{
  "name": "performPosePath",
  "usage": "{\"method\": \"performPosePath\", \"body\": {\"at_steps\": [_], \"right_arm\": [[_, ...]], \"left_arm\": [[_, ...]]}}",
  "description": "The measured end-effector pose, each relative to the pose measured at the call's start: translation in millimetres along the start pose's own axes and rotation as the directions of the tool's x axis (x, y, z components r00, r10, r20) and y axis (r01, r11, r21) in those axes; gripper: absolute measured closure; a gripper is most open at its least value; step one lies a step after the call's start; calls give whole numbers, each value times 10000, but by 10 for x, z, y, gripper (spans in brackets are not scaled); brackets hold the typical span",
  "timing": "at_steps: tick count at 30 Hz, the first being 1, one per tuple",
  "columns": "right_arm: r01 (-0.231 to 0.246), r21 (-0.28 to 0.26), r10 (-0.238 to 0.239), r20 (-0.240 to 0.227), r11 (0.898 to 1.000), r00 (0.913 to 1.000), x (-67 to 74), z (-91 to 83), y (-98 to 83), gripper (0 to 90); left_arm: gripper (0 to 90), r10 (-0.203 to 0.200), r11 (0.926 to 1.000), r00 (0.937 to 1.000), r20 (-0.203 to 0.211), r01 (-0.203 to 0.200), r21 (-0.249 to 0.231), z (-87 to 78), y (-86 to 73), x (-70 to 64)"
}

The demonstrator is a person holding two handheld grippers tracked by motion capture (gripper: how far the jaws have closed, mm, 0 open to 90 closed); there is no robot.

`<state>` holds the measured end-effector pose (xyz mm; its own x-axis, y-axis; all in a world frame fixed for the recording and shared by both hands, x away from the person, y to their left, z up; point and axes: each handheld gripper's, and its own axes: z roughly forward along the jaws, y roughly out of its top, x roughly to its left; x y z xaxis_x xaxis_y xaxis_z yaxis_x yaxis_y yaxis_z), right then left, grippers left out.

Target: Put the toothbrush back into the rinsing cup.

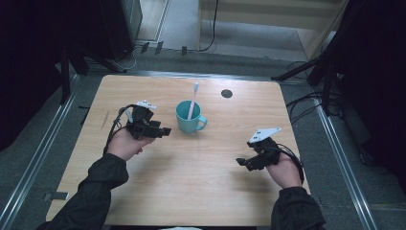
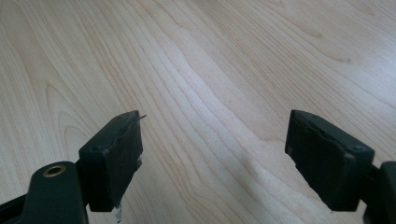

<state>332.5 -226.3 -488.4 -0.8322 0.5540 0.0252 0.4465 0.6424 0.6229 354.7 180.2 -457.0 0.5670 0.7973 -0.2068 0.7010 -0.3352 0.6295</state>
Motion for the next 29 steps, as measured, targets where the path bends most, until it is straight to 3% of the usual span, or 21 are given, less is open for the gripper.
{"method": "performPosePath", "body": {"at_steps": [5, 9, 20, 29], "right_arm": [[127, 62, -127, -64, 9999, 9999, 3, 22, 23, 187], [243, 108, -242, -104, 9996, 9997, -4, 52, 50, 187], [512, 243, -506, -218, 9984, 9985, 3, 123, 124, 186], [533, 271, -525, -307, 9982, 9981, -7, 182, 175, 186]], "left_arm": [[402, -3, 10000, 9999, -103, 4, 93, -22, -89, 33], [396, 61, 9987, 9993, -382, -42, 514, -12, -249, 68], [378, -256, 9954, 9993, -282, 281, 915, -60, -560, 141], [356, -453, 9926, 9986, -258, 479, 1115, -22, -587, 143]]}}
